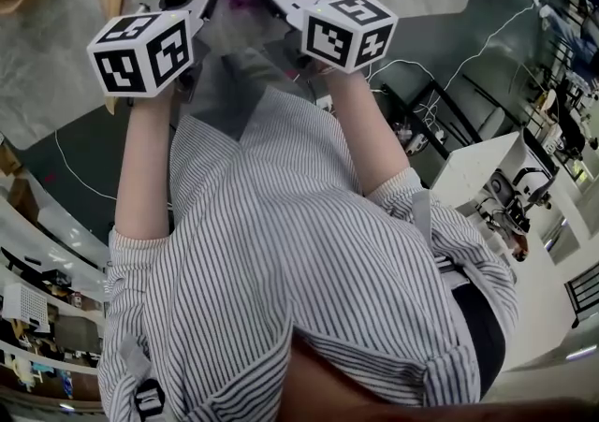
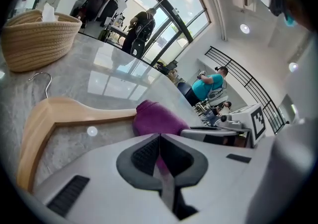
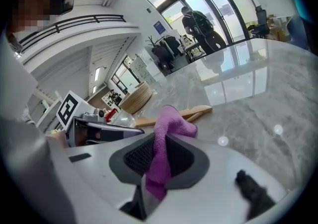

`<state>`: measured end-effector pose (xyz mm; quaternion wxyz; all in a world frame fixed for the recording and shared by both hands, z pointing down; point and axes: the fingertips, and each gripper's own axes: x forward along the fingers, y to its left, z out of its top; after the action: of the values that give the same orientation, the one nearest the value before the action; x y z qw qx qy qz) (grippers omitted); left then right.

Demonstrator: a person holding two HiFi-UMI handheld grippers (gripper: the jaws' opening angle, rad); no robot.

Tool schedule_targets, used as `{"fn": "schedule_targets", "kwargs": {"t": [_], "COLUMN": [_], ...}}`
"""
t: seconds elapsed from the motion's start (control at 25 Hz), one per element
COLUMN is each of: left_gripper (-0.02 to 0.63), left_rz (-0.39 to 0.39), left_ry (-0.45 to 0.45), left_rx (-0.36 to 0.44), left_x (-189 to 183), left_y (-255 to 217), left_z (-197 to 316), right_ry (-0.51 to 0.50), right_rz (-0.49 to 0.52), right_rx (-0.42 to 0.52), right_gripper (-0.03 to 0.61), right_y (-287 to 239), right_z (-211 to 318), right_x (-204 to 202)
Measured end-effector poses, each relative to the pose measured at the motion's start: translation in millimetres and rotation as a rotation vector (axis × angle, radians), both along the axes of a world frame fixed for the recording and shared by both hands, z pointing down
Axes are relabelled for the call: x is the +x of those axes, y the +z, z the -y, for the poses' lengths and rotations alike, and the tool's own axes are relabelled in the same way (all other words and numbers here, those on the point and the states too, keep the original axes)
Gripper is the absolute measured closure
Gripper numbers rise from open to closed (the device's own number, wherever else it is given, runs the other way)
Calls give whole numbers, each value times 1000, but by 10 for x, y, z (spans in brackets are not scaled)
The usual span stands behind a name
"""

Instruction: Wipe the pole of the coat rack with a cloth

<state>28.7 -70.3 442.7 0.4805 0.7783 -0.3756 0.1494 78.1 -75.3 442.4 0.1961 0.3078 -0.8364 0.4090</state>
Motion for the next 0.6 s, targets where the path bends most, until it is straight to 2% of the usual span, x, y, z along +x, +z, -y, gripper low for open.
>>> {"fn": "schedule_targets", "kwargs": {"t": [0.6], "left_gripper": [601], "left_rz": [-12], "left_ry": [37], "left_rx": [-3], "left_x": [144], "left_y": [-13], "left_z": [-11], "right_ry": [63], "right_rz": [-30], "right_rx": [5], "right_gripper": [512], "right_y": [24], "right_z": [124], "right_x": [222]}}
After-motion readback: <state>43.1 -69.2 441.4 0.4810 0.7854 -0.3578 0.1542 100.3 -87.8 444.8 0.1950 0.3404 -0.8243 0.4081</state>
